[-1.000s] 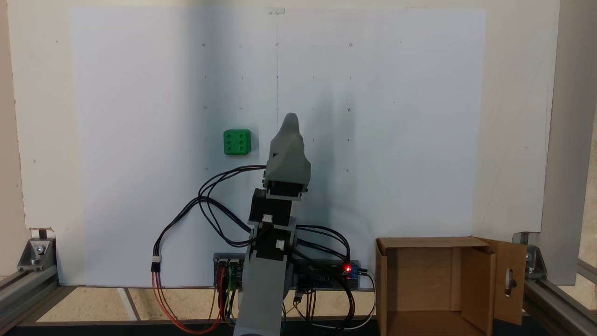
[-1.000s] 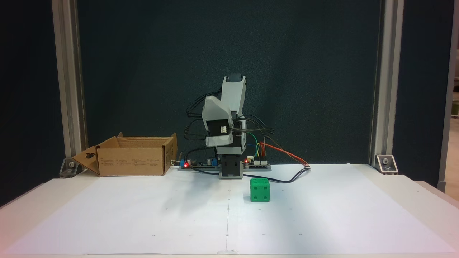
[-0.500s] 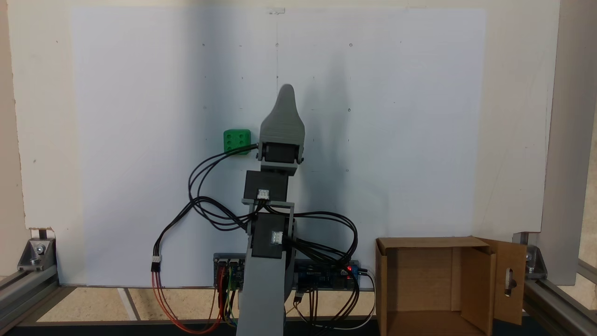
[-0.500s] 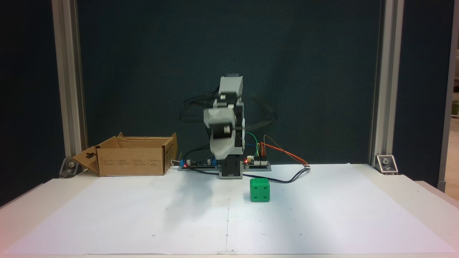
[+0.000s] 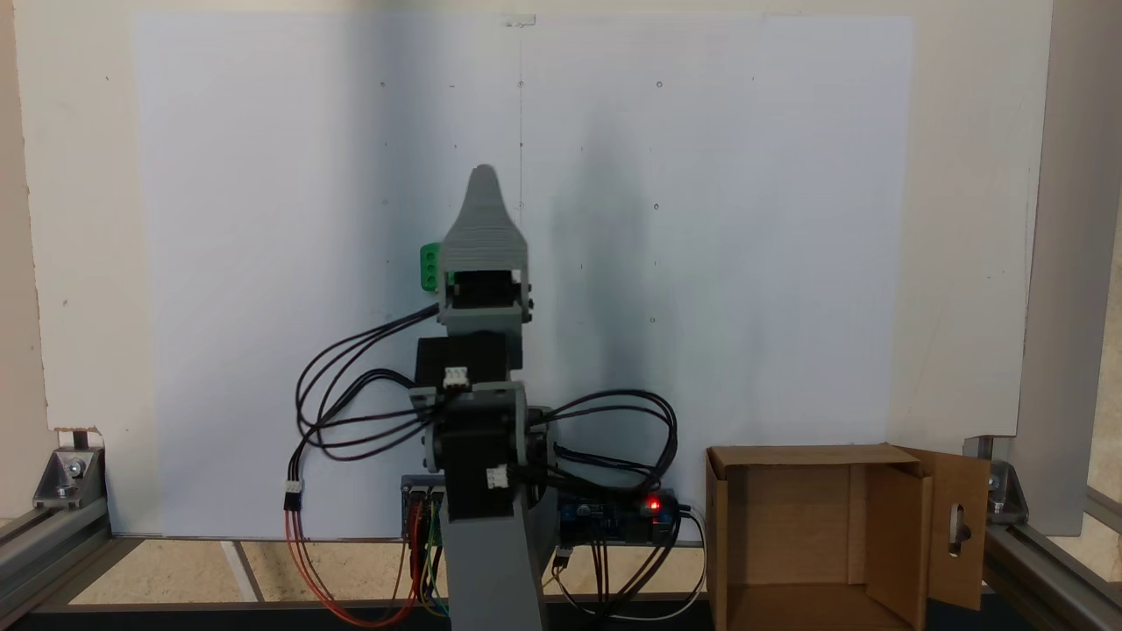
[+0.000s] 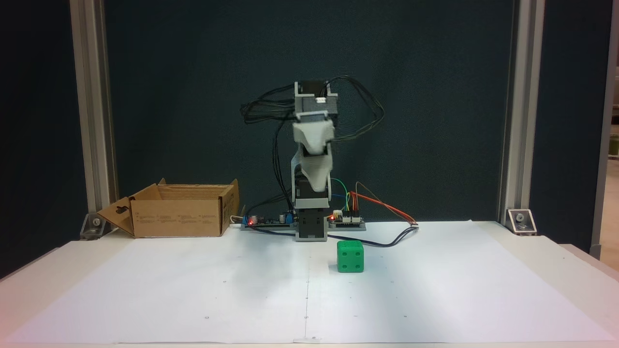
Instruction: Grasp a green dice and put it in the bin.
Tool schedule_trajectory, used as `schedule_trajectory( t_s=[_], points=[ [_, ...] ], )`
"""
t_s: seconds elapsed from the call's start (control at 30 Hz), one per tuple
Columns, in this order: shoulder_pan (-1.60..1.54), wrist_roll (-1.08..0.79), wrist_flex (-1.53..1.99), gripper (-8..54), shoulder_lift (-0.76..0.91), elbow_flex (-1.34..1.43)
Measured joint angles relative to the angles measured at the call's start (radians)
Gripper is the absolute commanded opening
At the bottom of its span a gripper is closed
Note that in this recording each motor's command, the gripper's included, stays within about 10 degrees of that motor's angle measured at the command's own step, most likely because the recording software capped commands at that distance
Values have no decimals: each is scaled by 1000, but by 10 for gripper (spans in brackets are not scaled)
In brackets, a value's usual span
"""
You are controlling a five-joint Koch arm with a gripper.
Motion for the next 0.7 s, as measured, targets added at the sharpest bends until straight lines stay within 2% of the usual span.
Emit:
schedule_trajectory(
  t_s=[0.23,0.4,0.6,0.7],
  points=[
    [-258,178,428,428,-101,-190],
    [-301,252,681,429,-273,-391],
    [-304,311,709,436,-439,-534],
    [-305,351,709,435,-462,-540]
  ],
)
